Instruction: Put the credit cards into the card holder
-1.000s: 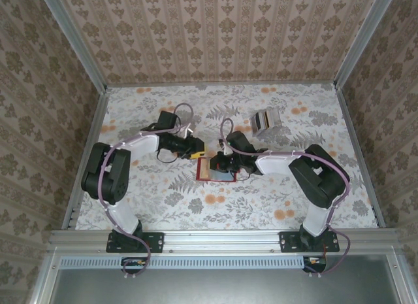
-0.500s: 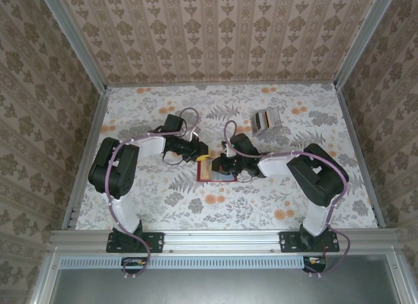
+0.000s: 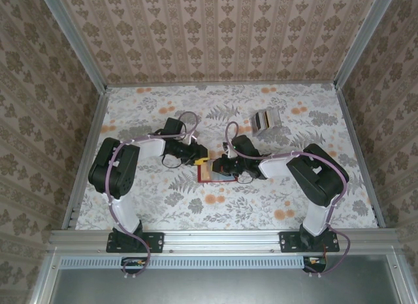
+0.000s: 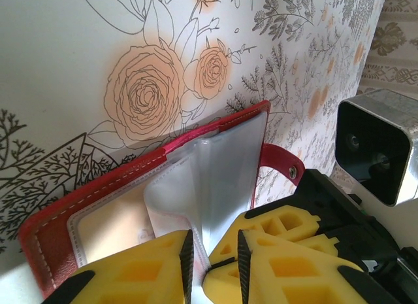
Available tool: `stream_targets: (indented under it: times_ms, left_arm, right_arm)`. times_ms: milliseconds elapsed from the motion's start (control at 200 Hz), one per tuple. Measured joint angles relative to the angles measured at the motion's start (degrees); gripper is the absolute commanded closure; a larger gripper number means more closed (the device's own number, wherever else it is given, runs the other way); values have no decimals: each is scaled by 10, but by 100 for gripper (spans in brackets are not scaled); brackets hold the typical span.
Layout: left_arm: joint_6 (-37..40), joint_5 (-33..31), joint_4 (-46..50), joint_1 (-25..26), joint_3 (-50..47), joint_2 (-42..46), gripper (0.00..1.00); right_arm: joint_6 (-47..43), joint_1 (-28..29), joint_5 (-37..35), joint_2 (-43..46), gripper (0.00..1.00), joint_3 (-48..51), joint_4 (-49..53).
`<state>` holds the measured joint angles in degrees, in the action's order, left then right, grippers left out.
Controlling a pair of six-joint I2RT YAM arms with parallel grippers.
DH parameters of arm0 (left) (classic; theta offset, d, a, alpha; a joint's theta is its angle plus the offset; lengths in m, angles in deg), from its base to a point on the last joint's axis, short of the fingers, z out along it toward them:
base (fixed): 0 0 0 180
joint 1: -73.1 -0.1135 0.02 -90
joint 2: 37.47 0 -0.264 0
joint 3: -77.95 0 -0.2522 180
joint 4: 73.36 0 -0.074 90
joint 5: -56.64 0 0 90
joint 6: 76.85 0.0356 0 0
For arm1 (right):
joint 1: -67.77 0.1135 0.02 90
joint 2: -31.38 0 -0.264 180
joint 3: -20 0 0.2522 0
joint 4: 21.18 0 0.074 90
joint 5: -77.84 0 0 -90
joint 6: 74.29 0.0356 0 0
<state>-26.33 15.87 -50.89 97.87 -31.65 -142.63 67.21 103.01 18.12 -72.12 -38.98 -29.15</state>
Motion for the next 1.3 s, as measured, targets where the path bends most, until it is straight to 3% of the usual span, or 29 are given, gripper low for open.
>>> stream_targets:
  times_ms: [100, 245, 360, 745, 1080, 1300]
  left_arm:
    - [0, -4, 3, 0, 0, 0, 79]
    - [5, -7, 10, 0, 0, -7, 85]
    - [8, -9, 18, 0, 0, -23, 87]
    - [17, -10, 26, -1, 9, -25, 88]
    - [18, -10, 26, -1, 9, -25, 88]
    - [18, -10, 26, -1, 9, -25, 88]
  right_arm:
    - [5, 0, 0, 0, 79, 0, 0]
    - [9, 0, -2, 0, 78, 0, 0]
    - [10, 0, -3, 0, 78, 0, 0]
    - [1, 3, -3, -5, 64, -16, 26]
    - [-17, 14, -3, -33, 65, -64, 62]
    - [-22, 14, -3, -36, 80, -65, 75]
